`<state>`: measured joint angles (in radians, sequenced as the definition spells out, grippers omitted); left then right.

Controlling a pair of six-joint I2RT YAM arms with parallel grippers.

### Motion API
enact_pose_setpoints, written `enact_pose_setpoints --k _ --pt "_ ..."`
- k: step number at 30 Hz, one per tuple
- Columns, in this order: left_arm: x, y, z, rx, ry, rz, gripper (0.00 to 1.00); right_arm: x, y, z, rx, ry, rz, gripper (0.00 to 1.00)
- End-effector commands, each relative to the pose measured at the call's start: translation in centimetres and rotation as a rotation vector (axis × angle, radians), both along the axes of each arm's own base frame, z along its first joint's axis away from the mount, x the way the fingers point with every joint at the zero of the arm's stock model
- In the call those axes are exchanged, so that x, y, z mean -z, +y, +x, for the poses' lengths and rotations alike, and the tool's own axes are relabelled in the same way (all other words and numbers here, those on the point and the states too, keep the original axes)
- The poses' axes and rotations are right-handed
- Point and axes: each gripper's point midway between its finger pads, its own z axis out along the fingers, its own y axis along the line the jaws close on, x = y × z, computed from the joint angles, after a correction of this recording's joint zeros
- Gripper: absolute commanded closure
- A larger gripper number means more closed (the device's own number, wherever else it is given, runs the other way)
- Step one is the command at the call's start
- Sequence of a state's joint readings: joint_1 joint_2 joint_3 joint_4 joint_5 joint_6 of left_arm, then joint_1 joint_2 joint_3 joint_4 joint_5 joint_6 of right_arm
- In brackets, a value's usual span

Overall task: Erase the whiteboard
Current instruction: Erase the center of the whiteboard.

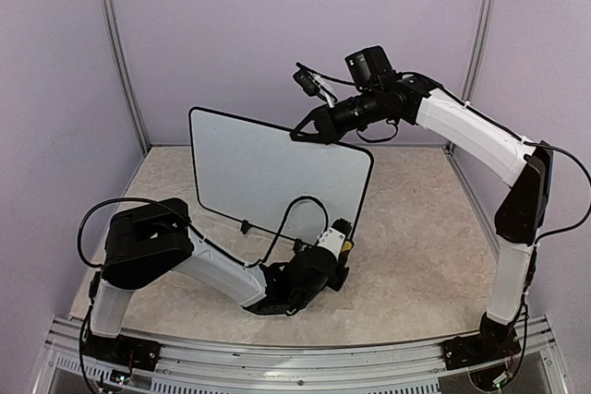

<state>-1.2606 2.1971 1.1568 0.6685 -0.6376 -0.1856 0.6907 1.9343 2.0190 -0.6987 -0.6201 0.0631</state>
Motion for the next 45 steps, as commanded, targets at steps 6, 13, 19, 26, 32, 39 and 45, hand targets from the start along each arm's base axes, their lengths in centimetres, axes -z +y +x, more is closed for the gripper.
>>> enact_pose_setpoints --k 6,13,19,26,32,39,45 --pt "-1.3 7.9 4.5 -0.295 -0.149 0.061 1.0 10.9 0.4 -4.1 0.015 0.415 -0.232 1.0" --pt "-6.3 9.7 3.2 -0.297 -0.225 -0.028 1.0 7.6 0.1 -3.7 0.041 0.361 -0.221 0.93" --pt "-8.8 11.1 3.5 -0.306 -0.213 -0.113 1.0 7.3 -0.5 -2.8 0.083 0.31 -0.262 0.68" --pt "-8.7 11.2 4.0 -0.305 -0.201 -0.12 1.0 5.8 -1.5 -2.4 0.122 0.251 -0.277 0.64" --pt "-8.1 10.8 4.4 -0.304 -0.193 -0.112 1.0 4.0 -2.7 -1.9 0.174 0.201 -0.284 0.68" --pt "-7.9 10.7 4.6 -0.302 -0.193 -0.099 1.0 3.9 -3.0 -2.3 0.183 0.221 -0.293 0.94" --pt "-7.9 11.1 3.9 -0.273 -0.189 -0.103 1.0 4.0 -3.3 -3.0 0.194 0.266 -0.29 1.0"
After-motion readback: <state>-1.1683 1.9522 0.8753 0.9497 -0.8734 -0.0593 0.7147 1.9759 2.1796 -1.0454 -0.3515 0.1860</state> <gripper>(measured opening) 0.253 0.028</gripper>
